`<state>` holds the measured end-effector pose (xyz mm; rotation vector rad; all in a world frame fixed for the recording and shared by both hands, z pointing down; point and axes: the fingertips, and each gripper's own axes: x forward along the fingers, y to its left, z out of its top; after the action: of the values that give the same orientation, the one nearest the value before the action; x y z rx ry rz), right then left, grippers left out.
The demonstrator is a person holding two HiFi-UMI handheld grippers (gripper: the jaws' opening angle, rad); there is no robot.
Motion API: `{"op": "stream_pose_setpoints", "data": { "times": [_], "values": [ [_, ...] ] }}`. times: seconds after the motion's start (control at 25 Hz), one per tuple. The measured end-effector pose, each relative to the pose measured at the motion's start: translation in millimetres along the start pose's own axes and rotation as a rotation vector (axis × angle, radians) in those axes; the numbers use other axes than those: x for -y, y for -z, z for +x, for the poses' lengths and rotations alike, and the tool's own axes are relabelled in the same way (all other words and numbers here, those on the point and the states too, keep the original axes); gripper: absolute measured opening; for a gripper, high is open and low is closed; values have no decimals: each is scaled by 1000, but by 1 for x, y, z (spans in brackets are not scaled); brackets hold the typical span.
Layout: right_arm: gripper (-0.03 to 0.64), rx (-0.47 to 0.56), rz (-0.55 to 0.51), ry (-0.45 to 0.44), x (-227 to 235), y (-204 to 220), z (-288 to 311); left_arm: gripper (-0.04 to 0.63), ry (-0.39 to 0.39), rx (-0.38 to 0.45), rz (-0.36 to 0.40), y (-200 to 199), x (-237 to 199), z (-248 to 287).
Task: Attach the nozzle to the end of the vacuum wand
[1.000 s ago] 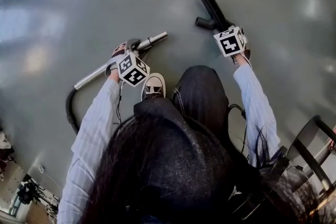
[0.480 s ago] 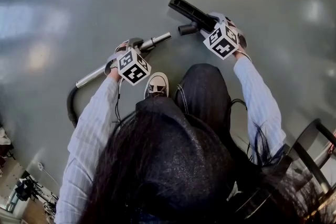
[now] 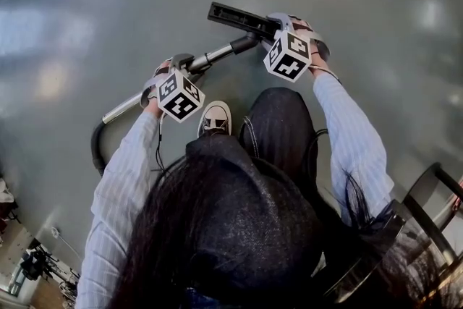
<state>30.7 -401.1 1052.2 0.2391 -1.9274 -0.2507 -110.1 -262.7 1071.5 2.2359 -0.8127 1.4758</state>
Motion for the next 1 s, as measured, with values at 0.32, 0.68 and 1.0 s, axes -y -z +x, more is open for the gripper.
{"op": "stream_pose_setpoints", "data": {
  "times": [0.32, 0.68, 1.0],
  "values": [
    [258, -9, 28, 4, 6, -8, -5, 214, -12, -1, -4, -4, -8, -2],
    [256, -40, -82, 33, 7, -20, -5, 213, -17, -1, -7, -2, -4, 2],
    [256, -105, -41, -31, 0, -36, -14, 213, -11, -26, -19, -7, -7, -4]
  ]
}}
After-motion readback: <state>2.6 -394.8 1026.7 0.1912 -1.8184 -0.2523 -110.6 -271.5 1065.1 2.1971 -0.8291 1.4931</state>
